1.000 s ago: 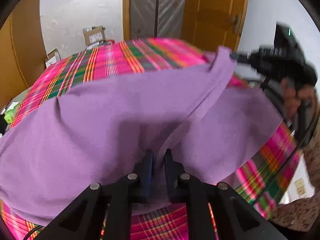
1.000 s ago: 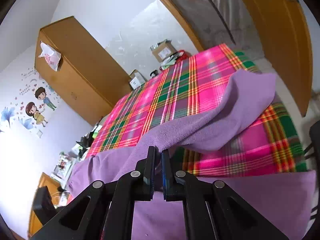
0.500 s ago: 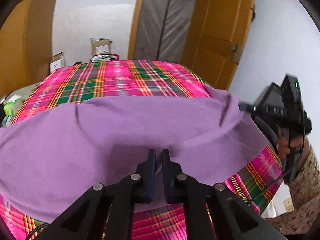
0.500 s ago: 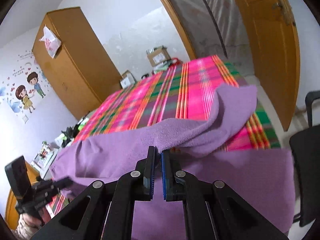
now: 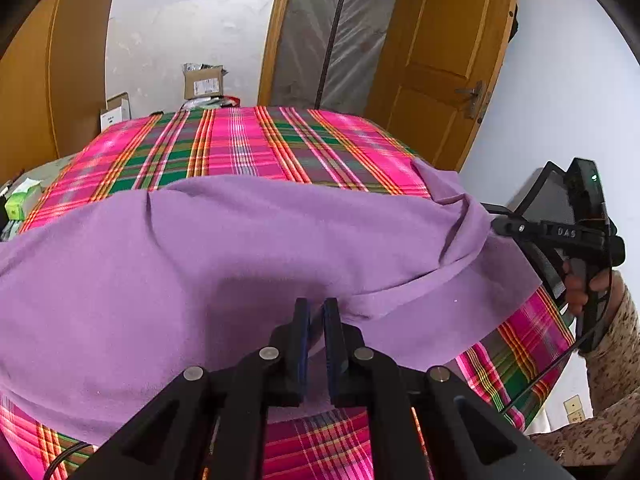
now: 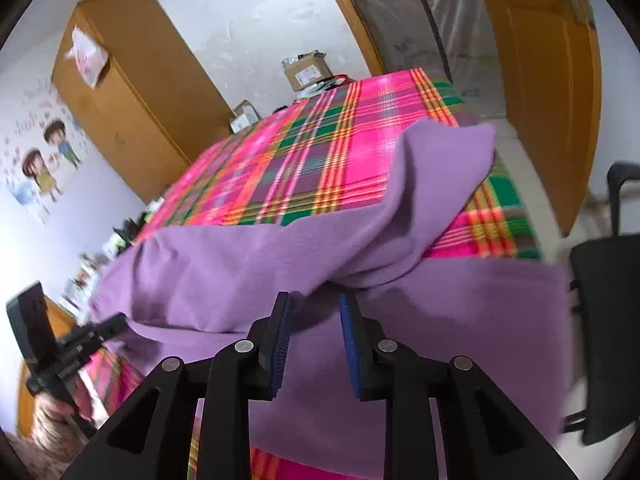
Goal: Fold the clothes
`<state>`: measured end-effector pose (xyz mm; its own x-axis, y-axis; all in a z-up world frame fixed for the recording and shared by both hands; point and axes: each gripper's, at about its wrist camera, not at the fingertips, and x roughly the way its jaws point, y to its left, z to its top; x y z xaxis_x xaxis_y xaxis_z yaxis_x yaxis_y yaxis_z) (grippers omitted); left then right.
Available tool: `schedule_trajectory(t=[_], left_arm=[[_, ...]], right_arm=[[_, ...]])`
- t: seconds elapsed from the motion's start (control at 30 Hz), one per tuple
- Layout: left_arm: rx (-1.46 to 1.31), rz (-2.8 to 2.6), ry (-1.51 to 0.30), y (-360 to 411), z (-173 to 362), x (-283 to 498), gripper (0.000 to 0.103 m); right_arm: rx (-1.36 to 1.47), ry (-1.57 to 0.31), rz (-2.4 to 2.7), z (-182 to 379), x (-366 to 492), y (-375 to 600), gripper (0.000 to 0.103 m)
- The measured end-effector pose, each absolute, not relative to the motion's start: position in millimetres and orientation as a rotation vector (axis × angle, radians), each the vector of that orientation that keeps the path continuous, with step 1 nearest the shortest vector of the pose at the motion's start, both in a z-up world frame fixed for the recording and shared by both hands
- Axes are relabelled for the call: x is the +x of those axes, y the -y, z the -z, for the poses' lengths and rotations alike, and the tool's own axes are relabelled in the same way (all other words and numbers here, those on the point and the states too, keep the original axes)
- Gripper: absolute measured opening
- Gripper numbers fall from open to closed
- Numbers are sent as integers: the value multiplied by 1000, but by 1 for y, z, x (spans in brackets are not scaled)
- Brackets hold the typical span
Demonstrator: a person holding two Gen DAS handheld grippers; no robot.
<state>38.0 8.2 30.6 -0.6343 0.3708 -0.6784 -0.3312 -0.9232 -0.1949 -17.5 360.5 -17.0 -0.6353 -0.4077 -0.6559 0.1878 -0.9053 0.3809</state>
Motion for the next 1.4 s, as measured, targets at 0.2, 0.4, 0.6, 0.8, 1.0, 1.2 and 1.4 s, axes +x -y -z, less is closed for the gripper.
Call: schedule_trajectory(t=[0.2, 0.4, 0.6, 0.8, 1.0, 1.2, 1.4], left_arm=[[-1110, -2498, -6, -22, -24, 38, 21], [-1159, -2486, -36, -27, -16, 32, 23], [-1167, -2491, -15, -26, -14, 27, 23], [-1188, -2491, -16, -27, -12, 23, 23], [-1205, -2493, -23, -29, -11, 21, 23], [-1214, -2496, -20, -30, -12, 19, 23], [-1219, -2503, -28, -32, -11, 18, 23]], right_arm=[[1124, 359, 2608, 7, -39, -373, 27], [1139, 306, 2686, 4, -83, -379, 34], [1188, 247, 2696, 7, -122, -378, 34], [1240, 149, 2686, 16, -153, -366, 34], [1316, 77, 2663, 25, -182, -354, 34], [1425, 53, 2705, 36, -198, -354, 21], [1377, 73, 2724, 27, -188, -364, 4]])
